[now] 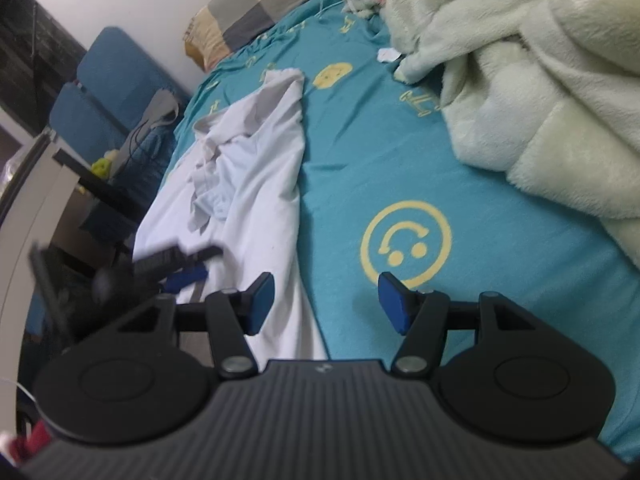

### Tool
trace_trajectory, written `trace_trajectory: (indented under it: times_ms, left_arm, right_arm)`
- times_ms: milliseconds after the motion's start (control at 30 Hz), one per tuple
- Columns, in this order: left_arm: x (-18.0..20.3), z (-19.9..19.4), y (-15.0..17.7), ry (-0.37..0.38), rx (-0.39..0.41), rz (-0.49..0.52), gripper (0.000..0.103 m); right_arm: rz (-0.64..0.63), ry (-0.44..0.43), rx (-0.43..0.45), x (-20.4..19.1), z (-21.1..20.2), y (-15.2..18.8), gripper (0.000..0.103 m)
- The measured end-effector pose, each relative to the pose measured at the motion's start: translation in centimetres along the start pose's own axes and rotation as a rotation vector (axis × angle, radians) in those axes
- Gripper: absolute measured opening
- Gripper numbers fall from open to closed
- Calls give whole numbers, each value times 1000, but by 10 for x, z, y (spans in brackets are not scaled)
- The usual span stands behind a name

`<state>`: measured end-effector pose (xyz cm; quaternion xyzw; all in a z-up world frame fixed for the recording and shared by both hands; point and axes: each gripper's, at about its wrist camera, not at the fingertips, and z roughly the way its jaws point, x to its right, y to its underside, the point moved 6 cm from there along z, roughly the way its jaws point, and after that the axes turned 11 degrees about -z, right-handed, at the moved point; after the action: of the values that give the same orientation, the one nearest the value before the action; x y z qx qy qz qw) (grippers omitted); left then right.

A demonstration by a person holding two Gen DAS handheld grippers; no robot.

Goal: Fold clothes

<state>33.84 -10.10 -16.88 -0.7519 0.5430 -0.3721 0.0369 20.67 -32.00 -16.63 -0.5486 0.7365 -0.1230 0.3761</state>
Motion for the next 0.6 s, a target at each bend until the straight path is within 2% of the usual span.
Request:
trace_trajectory:
  times_ms: [100,233,267,300,333,600]
  left_arm:
    - [-2,25,-19,47,-4,-139,49]
    - [14,42,-33,63,60,-140,49]
    - [18,46,-36,57,71,-139,41]
    - [23,48,-38,43,80,-102,32]
    - [28,49,-40,29,89,-65,7]
    - [42,59,-54,-259,183,243,4]
  right_arm:
    - [-10,23,1,2,2,-1,61]
    - [-3,46,-5,8,7,-1,61]
    - [-5,47,-7,8,9,-1,61]
    - [-10,48,-8,8,10,-1,61]
    - [-18,50,-9,7,12,-1,61]
    - [-85,86,-7,2,22,-4,61]
